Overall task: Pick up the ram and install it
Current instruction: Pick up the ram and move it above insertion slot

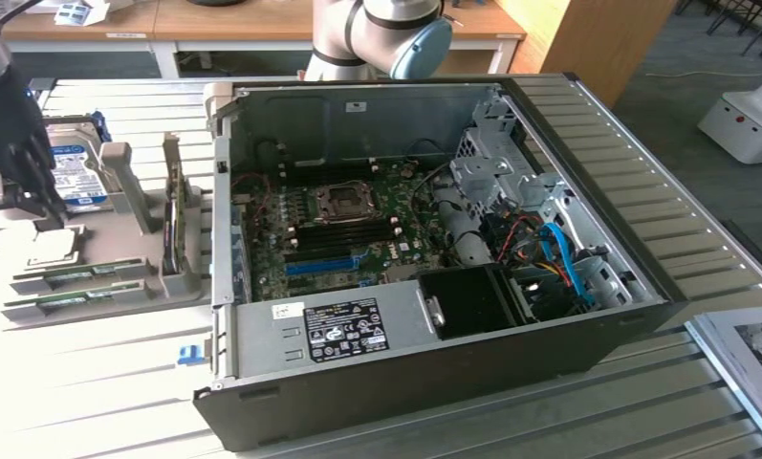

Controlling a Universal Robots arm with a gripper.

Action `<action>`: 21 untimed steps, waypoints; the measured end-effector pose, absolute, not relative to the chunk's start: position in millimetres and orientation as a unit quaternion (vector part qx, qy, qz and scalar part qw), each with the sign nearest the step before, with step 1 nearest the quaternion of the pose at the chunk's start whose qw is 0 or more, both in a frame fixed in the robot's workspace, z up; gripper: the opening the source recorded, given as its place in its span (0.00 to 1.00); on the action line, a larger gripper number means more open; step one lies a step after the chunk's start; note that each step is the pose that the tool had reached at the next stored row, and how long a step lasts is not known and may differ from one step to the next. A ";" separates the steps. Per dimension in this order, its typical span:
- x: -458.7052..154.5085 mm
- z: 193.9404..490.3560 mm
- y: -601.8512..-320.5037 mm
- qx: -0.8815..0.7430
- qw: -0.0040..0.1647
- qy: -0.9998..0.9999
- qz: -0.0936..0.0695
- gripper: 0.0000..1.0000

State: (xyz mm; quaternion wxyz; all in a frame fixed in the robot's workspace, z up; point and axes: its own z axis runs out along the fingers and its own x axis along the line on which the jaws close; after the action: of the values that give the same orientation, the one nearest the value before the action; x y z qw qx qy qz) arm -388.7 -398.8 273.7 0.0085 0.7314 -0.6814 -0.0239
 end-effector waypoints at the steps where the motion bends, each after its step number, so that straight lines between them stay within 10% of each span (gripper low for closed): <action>1: -388.7 272.5 -398.8 0.731 0.009 -0.681 -0.024 0.30; 21: -388.7 264.2 -402.1 0.731 0.009 -0.681 -0.024 0.30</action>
State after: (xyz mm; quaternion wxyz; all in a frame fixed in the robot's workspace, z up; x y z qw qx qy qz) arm -388.7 -402.1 264.2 0.0085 0.7314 -0.6815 -0.0239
